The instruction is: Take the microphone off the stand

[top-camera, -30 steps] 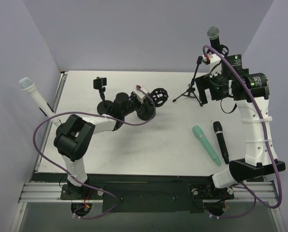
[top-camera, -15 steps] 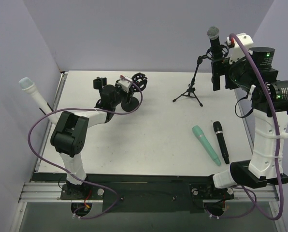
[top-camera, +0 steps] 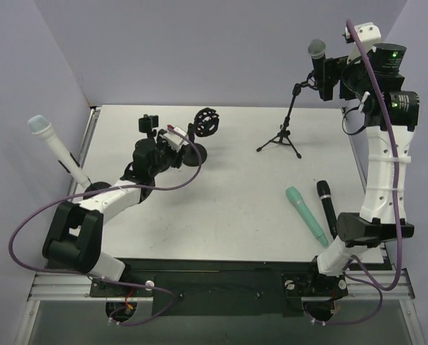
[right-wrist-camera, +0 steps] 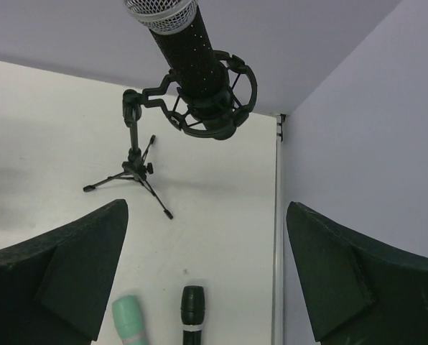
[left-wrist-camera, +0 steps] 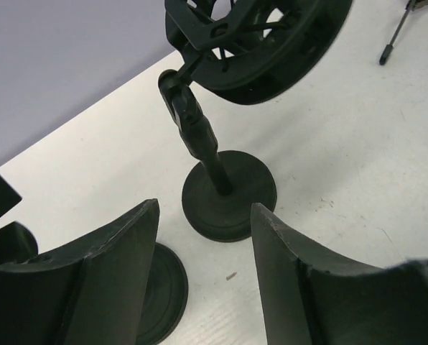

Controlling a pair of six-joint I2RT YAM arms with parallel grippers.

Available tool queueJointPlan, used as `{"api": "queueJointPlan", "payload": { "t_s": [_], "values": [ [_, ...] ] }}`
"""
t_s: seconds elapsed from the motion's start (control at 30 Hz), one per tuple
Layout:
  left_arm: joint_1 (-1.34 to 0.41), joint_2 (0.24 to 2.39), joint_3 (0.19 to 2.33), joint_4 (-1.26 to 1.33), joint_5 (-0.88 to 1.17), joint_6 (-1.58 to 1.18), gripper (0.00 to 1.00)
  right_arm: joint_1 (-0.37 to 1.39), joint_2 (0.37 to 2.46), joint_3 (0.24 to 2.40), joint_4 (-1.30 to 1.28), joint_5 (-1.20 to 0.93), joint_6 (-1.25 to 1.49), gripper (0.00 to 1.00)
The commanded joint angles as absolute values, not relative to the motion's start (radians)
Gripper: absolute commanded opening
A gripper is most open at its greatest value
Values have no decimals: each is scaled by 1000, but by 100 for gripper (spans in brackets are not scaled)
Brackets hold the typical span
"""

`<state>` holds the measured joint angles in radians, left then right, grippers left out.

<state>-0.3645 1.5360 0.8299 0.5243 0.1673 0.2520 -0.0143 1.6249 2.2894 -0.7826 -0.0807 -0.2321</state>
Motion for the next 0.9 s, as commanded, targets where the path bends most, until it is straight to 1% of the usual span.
{"api": "queueJointPlan", "payload": {
  "t_s": [0.0, 0.17, 0.3, 0.53, 0.7, 0.8, 0.83, 0.87],
  "values": [
    [-362, 1389, 782, 396, 207, 299, 64, -41, 1709, 2330, -667, -166, -356, 87],
    [-367, 1223, 776, 203, 255, 319, 63, -57, 1764, 2307, -543, -213, -402, 86],
    [-376, 1102, 820, 78, 304, 331, 63, -57, 1822, 2305, -447, -242, -433, 86],
    [-440, 1057, 960, -103, 311, 362, 63, -54, 1950, 2391, -393, -264, -462, 84],
    [-469, 1063, 1020, -132, 287, 379, 63, -41, 1954, 2316, -332, -255, -479, 83],
    [-474, 1065, 1032, -137, 281, 377, 63, -35, 1970, 2290, -289, -229, -497, 78],
    [-476, 1066, 1035, -141, 282, 379, 63, -32, 1974, 2284, -278, -218, -499, 73],
    [-476, 1065, 1040, -144, 282, 382, 63, -32, 1974, 2278, -247, -213, -497, 70]
  ]
}}
